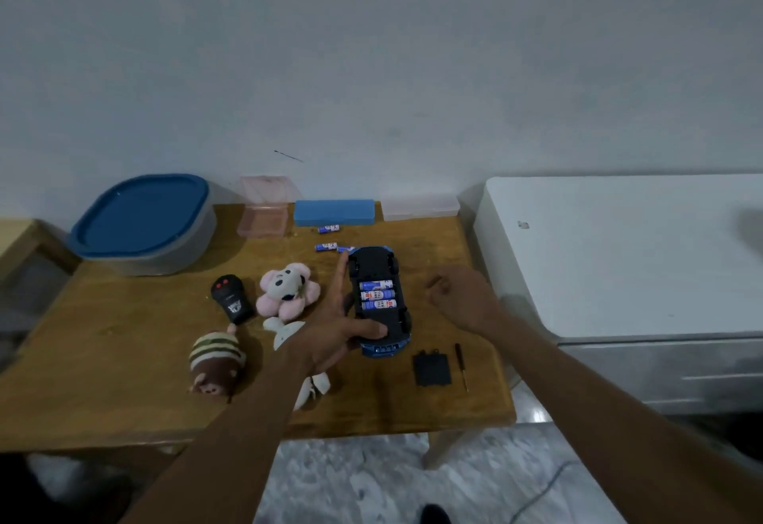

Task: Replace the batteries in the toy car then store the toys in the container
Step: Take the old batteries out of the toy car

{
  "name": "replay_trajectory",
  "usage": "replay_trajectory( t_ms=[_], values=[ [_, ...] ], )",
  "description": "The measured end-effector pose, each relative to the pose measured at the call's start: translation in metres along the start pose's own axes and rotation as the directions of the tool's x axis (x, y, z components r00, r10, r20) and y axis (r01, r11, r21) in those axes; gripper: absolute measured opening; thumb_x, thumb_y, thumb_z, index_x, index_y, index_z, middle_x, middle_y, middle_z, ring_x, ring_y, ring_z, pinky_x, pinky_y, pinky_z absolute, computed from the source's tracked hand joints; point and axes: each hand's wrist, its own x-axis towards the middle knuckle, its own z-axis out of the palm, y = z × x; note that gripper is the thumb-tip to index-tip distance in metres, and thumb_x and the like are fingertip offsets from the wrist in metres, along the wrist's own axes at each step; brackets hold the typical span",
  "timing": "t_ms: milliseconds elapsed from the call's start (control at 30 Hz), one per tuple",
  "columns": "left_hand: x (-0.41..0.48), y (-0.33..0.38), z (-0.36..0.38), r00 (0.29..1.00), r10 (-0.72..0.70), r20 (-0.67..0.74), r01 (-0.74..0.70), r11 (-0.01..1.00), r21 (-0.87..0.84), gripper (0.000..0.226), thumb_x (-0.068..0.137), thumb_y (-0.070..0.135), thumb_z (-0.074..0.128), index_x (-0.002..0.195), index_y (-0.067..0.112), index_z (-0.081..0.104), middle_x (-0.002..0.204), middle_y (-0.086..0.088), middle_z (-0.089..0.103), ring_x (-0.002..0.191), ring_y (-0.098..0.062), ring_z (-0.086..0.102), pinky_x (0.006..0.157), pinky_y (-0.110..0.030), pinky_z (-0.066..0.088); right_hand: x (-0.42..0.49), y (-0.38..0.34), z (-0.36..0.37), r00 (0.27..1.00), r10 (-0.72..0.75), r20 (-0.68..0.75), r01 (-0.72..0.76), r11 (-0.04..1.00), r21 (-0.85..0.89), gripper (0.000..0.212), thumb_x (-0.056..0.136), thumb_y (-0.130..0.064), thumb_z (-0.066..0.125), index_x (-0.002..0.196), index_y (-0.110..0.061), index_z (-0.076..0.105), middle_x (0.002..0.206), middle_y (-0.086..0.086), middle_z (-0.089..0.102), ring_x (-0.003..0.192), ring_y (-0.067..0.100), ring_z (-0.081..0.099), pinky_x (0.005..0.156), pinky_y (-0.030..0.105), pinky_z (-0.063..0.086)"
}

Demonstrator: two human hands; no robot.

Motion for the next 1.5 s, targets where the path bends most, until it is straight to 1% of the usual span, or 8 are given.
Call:
replay_trajectory(
  t_ms=[167,333,500,767,933,1067,1333,1500],
  values=[
    [0.006,0.014,-0.003,0.998,0.055,0.016,-0.056,0.997,0.048,0.124,0.073,-0.028,0.063,0.148,0.054,0.01,0.142,-0.014,0.051,0.118,-0.038,0.059,0.089,-0.059,0.052,0.01,-0.046,-0.01,0.993,0.01,-0.117,0.012,0.982,0.188,0.013,0.089,-0.021,0.063,0.078,-0.026,0.061,0.081,-0.01,0.063,0.081,0.01,0.061,0.069,0.021,0.047],
    [0.006,0.031,-0.004,0.996,0.081,0.026,-0.081,0.996,0.023,0.121,0.077,-0.025,0.061,0.146,0.058,0.007,0.137,0.001,0.054,0.119,-0.034,0.059,0.083,-0.055,0.055,0.017,-0.073,-0.004,0.985,0.048,-0.168,-0.033,0.995,0.092,0.019,0.092,-0.024,0.058,0.101,-0.017,0.074,0.104,0.0,0.071,0.089,0.014,0.063,0.069,0.024,0.048],
    [0.005,0.039,-0.009,0.995,0.087,0.045,-0.089,0.994,0.062,0.122,0.076,-0.028,0.06,0.148,0.054,0.004,0.122,0.012,0.059,0.109,-0.025,0.065,0.079,-0.049,0.058,0.017,-0.089,-0.001,0.977,0.075,-0.198,-0.066,0.996,0.053,0.026,0.096,-0.02,0.052,0.103,-0.01,0.075,0.101,0.008,0.073,0.084,0.019,0.068,0.068,0.028,0.056],
    [0.011,0.044,-0.018,0.985,0.158,0.064,-0.167,0.97,0.176,0.136,0.063,-0.016,0.08,0.146,0.058,0.002,0.143,-0.002,0.046,0.12,-0.032,0.059,0.094,-0.064,0.048,0.019,-0.102,0.011,0.934,0.233,-0.269,-0.19,0.966,0.177,0.03,0.097,-0.023,0.05,0.096,-0.003,0.073,0.092,0.011,0.073,0.078,0.022,0.069,0.064,0.03,0.056],
    [0.009,0.04,-0.017,0.982,0.179,0.067,-0.19,0.95,0.249,0.134,0.067,-0.016,0.079,0.147,0.057,0.0,0.135,0.009,0.052,0.117,-0.027,0.063,0.095,-0.061,0.049,0.026,-0.101,0.015,0.858,0.504,-0.098,-0.353,0.718,0.6,0.018,0.091,-0.011,0.057,0.101,0.003,0.064,0.09,0.013,0.067,0.063,0.015,0.061,0.038,0.017,0.044],
    [0.008,0.038,-0.018,0.982,0.18,0.052,-0.187,0.958,0.217,0.133,0.067,-0.02,0.076,0.147,0.057,0.001,0.133,0.008,0.053,0.114,-0.028,0.064,0.094,-0.061,0.05,0.017,-0.107,0.013,0.83,0.558,-0.003,-0.331,0.497,0.802,0.013,0.086,-0.007,0.063,0.095,0.001,0.065,0.088,0.016,0.07,0.067,0.024,0.069,0.046,0.027,0.054],
    [0.006,0.033,-0.01,0.984,0.152,0.089,-0.163,0.977,0.139,0.129,0.071,-0.023,0.069,0.145,0.059,0.002,0.135,0.011,0.052,0.116,-0.029,0.063,0.081,-0.046,0.058,0.013,-0.117,0.014,0.891,0.412,-0.192,-0.2,0.734,0.65,0.01,0.08,-0.018,0.075,0.076,-0.019,0.066,0.084,0.001,0.069,0.072,0.015,0.067,0.061,0.029,0.059],
    [0.006,0.035,-0.013,0.985,0.151,0.084,-0.159,0.982,0.099,0.128,0.072,-0.025,0.068,0.145,0.059,0.006,0.134,0.01,0.054,0.118,-0.032,0.061,0.089,-0.056,0.054,0.009,-0.108,0.008,0.891,0.407,-0.201,-0.147,0.677,0.721,0.016,0.076,-0.02,0.076,0.088,-0.02,0.066,0.093,0.001,0.071,0.08,0.019,0.07,0.07,0.037,0.061]
  ],
)
